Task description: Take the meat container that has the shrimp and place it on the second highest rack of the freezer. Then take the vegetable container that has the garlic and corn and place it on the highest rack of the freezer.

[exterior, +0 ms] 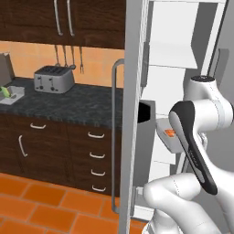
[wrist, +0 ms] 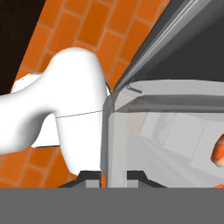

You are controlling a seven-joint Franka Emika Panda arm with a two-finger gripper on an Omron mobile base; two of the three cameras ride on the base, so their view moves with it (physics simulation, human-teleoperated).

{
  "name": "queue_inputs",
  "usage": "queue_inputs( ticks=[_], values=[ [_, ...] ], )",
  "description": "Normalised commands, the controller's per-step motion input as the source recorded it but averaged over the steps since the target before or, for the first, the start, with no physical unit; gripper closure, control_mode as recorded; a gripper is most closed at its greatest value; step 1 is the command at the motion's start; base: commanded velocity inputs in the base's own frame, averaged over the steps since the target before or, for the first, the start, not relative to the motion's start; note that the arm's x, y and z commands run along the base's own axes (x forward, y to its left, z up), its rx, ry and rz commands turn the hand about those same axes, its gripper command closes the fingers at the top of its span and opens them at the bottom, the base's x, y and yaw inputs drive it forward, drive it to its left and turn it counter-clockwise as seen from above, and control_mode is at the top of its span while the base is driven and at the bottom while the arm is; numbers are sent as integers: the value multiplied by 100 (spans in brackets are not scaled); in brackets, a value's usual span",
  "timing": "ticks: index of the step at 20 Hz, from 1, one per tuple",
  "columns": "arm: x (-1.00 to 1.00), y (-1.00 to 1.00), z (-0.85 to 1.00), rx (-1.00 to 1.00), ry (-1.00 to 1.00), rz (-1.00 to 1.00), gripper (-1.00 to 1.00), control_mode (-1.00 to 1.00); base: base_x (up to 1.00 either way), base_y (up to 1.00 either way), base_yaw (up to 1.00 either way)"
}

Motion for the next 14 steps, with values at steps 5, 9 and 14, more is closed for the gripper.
queue_inputs(
  ticks=[5, 9, 14],
  values=[
    [0, 0, 0, 0, 0, 0, 100, 100, -2, -8, 0],
    [0, 0, 0, 0, 0, 0, 100, 100, -5, -51, 0],
    [0, 0, 0, 0, 0, 0, 100, 100, 1, -57, 0]
  ],
)
